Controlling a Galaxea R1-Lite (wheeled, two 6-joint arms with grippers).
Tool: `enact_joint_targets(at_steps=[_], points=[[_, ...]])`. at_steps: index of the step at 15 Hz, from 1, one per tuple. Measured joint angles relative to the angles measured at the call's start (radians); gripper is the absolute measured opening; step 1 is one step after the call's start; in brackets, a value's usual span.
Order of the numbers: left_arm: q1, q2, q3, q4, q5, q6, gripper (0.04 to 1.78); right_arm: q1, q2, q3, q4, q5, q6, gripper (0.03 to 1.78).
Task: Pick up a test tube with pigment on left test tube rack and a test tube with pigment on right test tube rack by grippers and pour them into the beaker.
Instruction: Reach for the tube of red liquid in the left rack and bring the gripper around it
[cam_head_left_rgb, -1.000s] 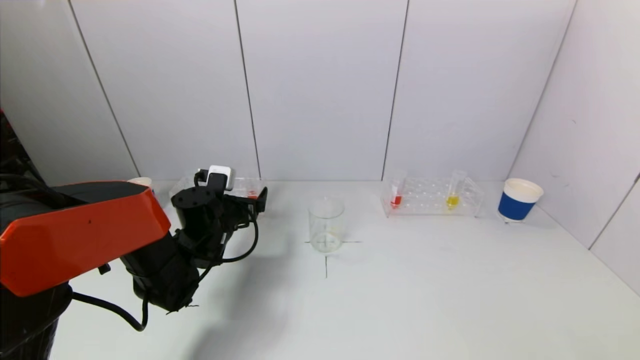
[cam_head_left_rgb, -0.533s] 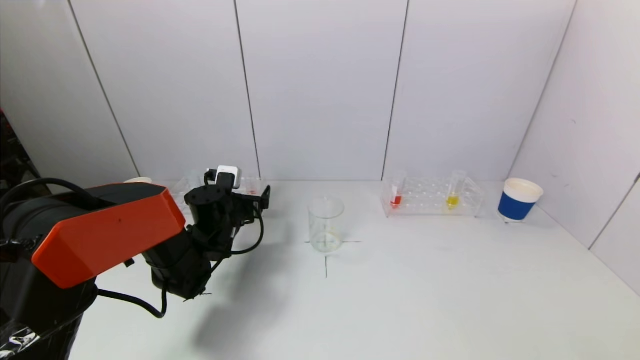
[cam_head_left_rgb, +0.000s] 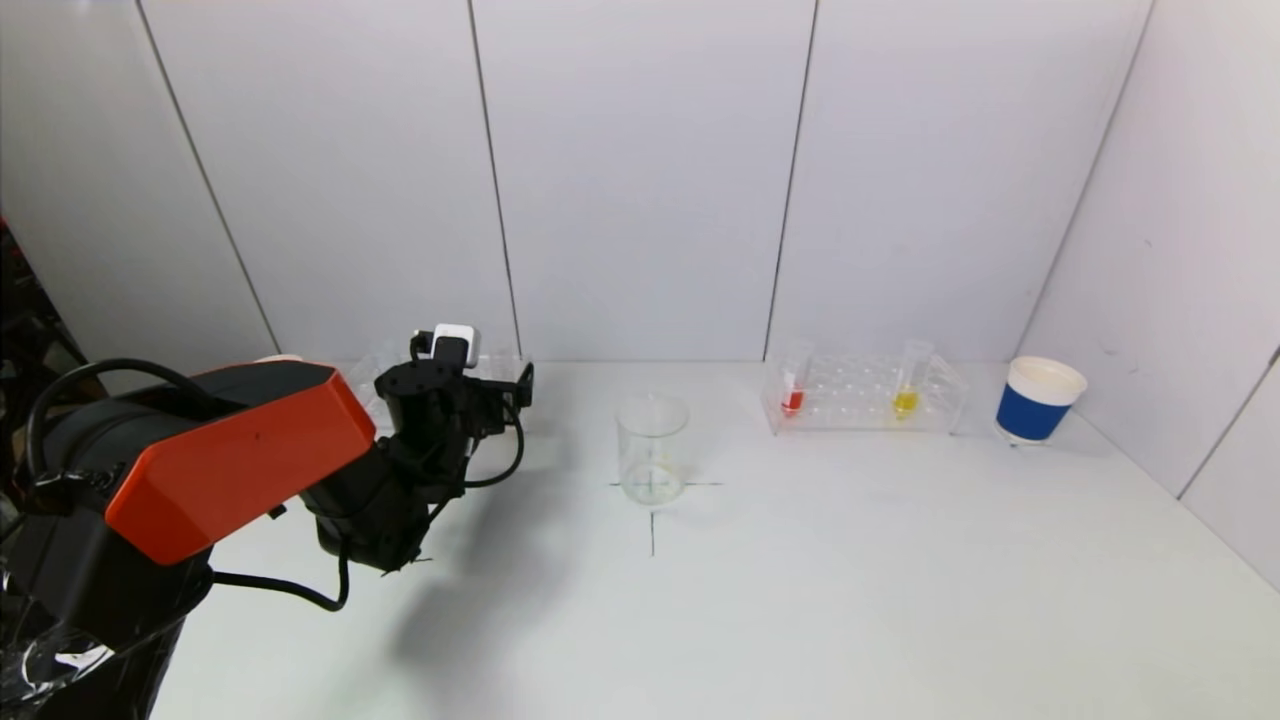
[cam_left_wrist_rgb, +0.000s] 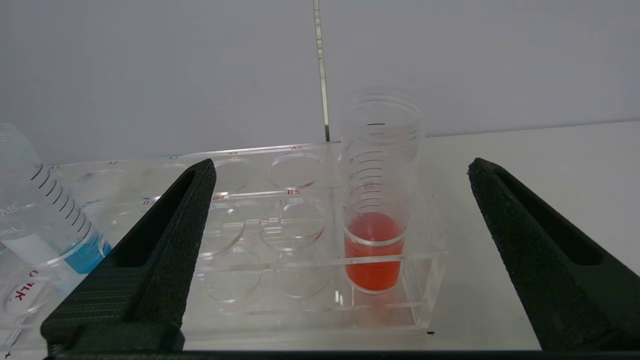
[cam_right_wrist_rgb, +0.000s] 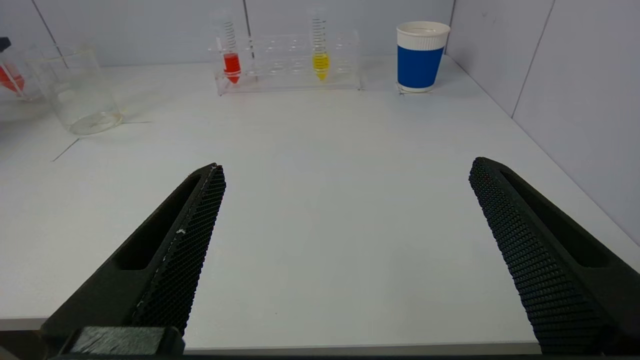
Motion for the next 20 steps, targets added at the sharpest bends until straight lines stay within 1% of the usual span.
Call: enact_joint_targets(at_steps=[15,20], points=[[0.002,-0.009,-0.005,-0.001,-0.001,0.001,1.76,0.001,0.0,0.0,0.0,0.0,0.0,1.77],[-0.004,-0.005,-0.027,0.005,-0.01,0.021,1.76,0.0,0.0,0.0,0.0,0.0,0.0,1.77]])
